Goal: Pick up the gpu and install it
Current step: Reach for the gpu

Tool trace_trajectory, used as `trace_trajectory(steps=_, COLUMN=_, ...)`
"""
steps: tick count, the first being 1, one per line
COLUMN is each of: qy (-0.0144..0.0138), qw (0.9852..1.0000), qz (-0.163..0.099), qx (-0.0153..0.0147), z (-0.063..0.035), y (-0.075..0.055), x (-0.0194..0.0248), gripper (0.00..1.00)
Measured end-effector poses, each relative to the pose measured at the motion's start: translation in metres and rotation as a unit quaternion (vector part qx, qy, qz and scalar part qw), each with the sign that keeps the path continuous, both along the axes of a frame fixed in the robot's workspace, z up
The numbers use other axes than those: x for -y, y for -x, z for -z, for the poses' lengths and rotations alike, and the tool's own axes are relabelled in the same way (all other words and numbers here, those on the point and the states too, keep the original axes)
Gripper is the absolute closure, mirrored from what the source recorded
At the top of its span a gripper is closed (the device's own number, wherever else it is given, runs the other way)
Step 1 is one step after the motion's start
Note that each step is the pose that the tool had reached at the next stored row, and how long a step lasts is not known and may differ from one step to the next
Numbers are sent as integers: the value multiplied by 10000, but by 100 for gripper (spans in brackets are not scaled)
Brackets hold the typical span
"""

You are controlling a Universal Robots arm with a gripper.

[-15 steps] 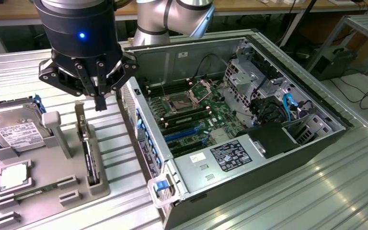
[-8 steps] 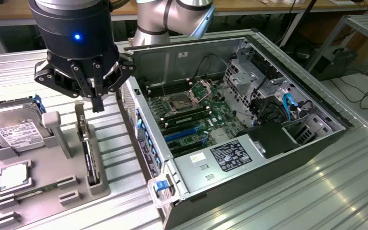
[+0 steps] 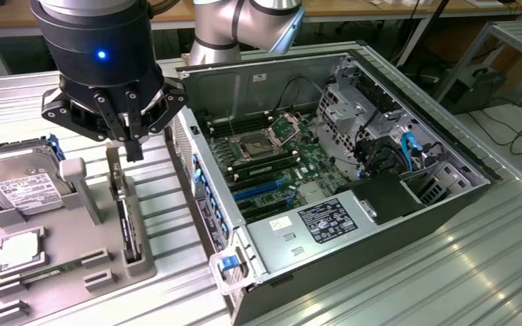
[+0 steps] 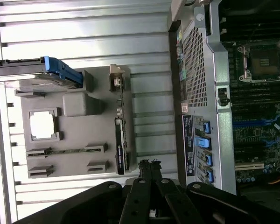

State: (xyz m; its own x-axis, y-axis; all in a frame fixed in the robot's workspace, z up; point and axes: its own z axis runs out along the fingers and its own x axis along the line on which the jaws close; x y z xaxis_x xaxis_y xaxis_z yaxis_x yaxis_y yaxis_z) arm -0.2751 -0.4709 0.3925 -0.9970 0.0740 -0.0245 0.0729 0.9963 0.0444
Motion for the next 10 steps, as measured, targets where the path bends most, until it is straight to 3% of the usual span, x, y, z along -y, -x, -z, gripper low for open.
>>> trace_trajectory(steps=10, qy=1, qw=10000, qz=-1, qx=-1, z=1, y=72, x=33, gripper=89)
